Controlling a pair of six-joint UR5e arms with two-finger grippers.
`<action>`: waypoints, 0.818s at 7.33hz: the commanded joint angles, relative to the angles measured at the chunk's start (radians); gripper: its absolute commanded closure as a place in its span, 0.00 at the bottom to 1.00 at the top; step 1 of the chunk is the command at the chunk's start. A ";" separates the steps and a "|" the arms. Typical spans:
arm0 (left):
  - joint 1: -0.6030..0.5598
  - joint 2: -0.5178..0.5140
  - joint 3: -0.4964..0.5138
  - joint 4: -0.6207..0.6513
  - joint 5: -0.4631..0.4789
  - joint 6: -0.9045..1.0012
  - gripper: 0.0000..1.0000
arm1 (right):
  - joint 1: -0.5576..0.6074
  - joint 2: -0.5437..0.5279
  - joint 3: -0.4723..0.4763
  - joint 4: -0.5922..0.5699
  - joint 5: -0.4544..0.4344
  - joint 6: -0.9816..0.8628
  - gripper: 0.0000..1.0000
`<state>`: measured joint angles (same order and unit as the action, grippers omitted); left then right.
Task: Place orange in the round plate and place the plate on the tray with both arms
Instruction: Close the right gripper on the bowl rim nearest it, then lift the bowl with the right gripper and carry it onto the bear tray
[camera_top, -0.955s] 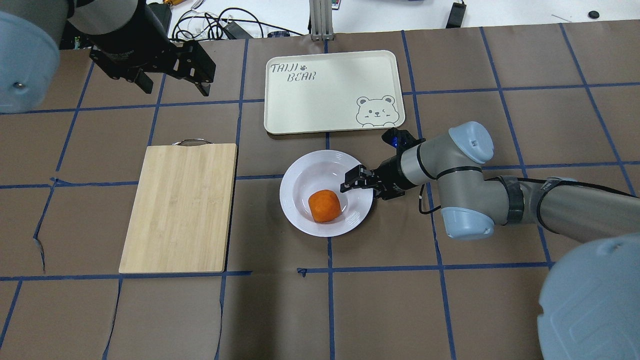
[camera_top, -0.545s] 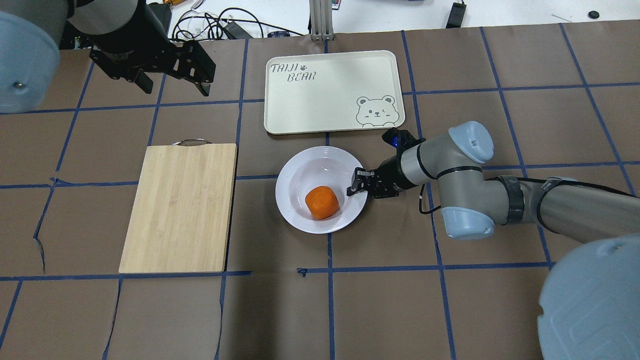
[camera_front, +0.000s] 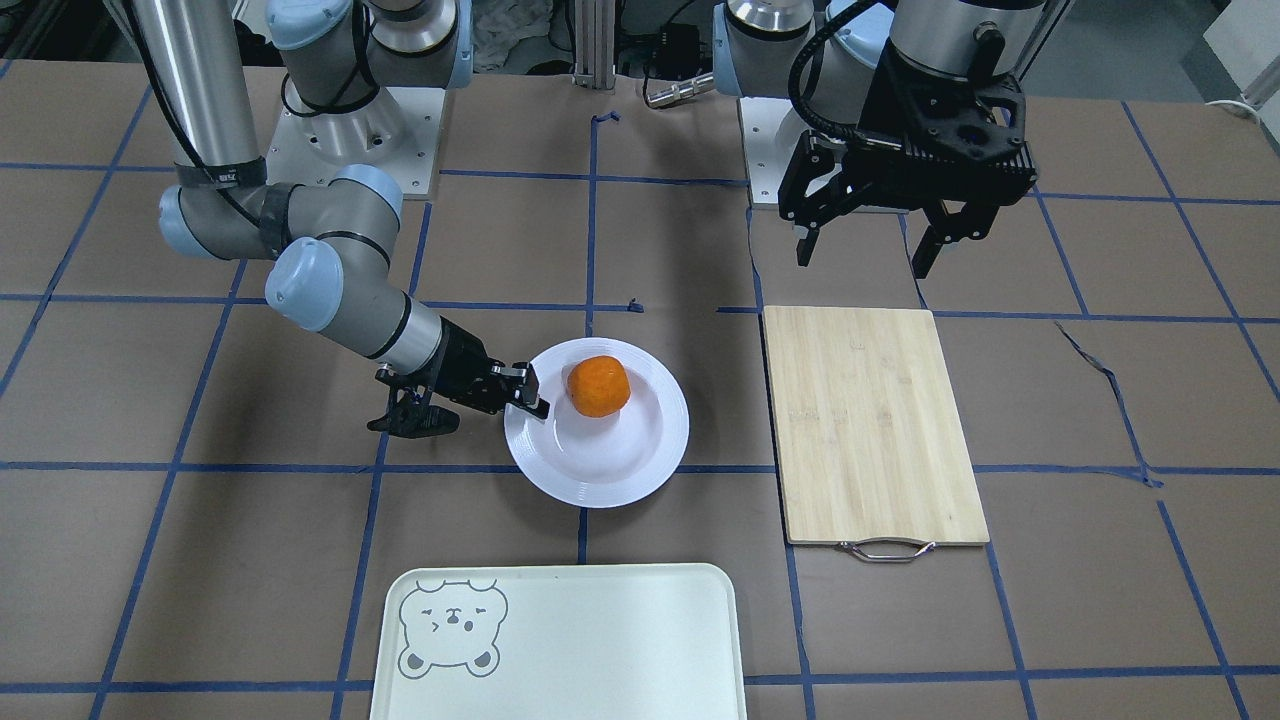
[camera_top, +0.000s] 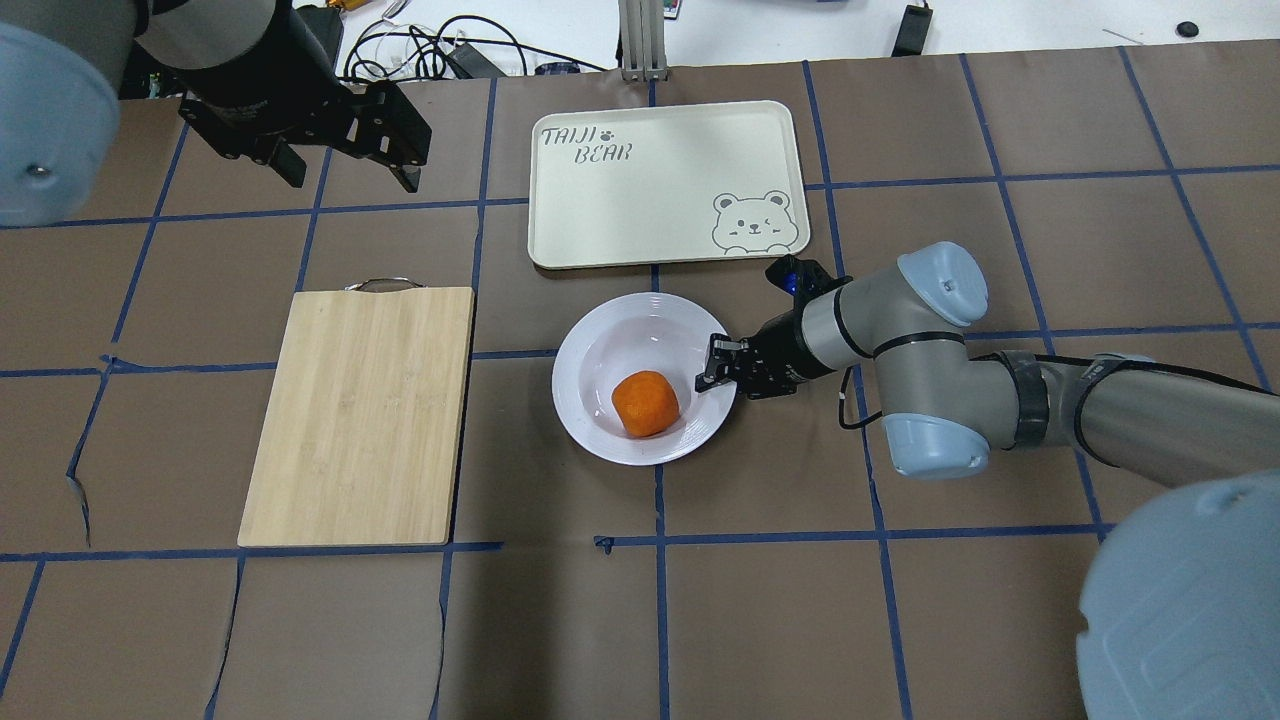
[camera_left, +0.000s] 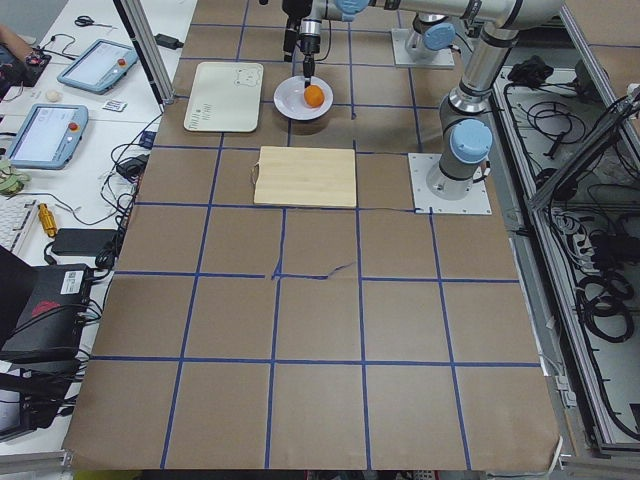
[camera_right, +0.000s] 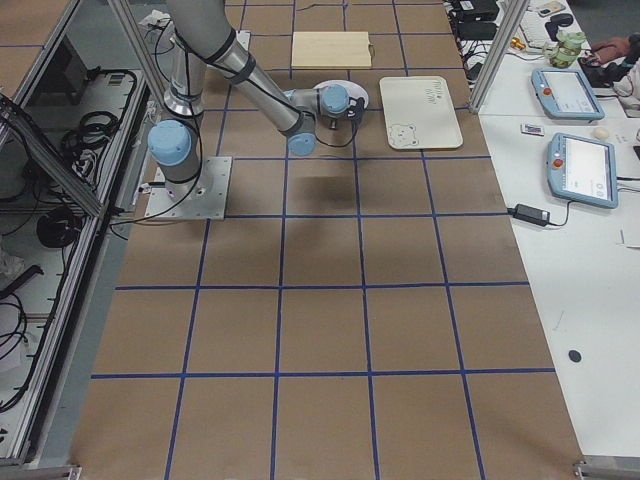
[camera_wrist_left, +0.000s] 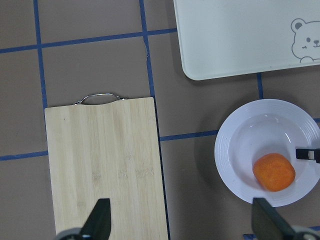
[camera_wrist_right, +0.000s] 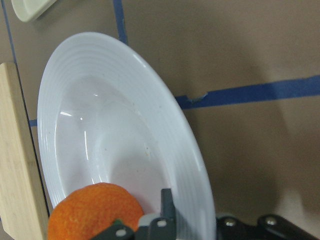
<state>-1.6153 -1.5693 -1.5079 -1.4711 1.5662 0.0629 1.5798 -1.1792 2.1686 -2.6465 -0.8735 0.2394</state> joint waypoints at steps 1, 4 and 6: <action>0.000 0.000 0.000 0.000 0.000 0.000 0.00 | -0.001 -0.002 0.000 0.009 0.002 0.021 0.98; 0.000 0.000 0.000 0.000 0.000 0.000 0.00 | -0.003 -0.011 -0.022 0.003 0.002 0.066 1.00; 0.000 0.000 0.000 0.000 0.000 0.000 0.00 | -0.003 -0.014 -0.102 0.008 -0.001 0.093 1.00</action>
<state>-1.6153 -1.5693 -1.5079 -1.4711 1.5662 0.0635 1.5772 -1.1915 2.1135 -2.6412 -0.8731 0.3187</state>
